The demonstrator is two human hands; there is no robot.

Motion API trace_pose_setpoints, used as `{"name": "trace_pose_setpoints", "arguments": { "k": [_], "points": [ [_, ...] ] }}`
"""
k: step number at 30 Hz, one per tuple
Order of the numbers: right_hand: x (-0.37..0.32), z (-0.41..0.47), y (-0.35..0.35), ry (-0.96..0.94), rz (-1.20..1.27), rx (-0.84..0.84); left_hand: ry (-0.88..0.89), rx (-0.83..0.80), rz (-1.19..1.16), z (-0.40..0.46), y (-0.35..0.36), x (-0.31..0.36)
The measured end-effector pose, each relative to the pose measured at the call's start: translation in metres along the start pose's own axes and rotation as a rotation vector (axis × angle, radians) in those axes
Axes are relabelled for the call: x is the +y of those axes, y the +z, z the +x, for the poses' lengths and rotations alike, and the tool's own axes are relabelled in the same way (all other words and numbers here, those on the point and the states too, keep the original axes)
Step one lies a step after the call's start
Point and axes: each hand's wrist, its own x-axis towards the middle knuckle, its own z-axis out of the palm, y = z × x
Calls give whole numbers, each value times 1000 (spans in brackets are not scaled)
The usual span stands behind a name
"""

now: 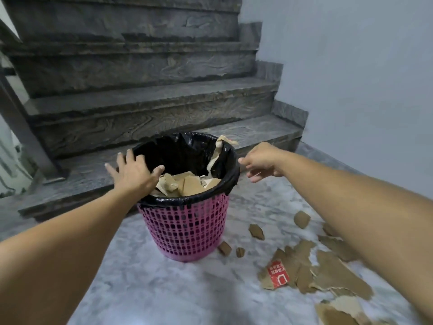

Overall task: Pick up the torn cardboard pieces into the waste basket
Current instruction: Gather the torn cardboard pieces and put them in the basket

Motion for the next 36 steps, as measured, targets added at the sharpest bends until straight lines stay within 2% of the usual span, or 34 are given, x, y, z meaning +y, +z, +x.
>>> {"name": "trace_pose_setpoints", "arguments": {
  "k": [5,10,13,15,18,21,24,26,30,34,36],
  "points": [
    [10,-27,-58,-13,-174,-56,282,167,-46,-20,-13,62],
    [55,-50,-102,52,-312,-83,611,272,-12,-54,-9,140],
    [94,-58,-117,123,-355,-98,770,235,-23,-76,9,182],
    [123,-58,-123,157,-357,-92,814,148,-3,-88,28,203],
    [171,-57,-120,201,-349,-93,759,-139,10,-100,66,220],
    [231,-57,-110,302,-354,-92,562,-508,-13,-109,118,221],
    [292,-66,-98,446,-464,-157,329,-730,2,-118,173,211],
    [327,-74,-94,528,-561,-166,192,-780,83,-123,204,202],
    [388,-91,-87,666,-577,-92,28,-765,139,-136,256,187],
    [421,-95,-75,760,-365,68,-93,-778,45,-155,283,190],
    [424,-96,-68,789,-281,114,-65,-737,5,-165,290,198]
  ]
}}
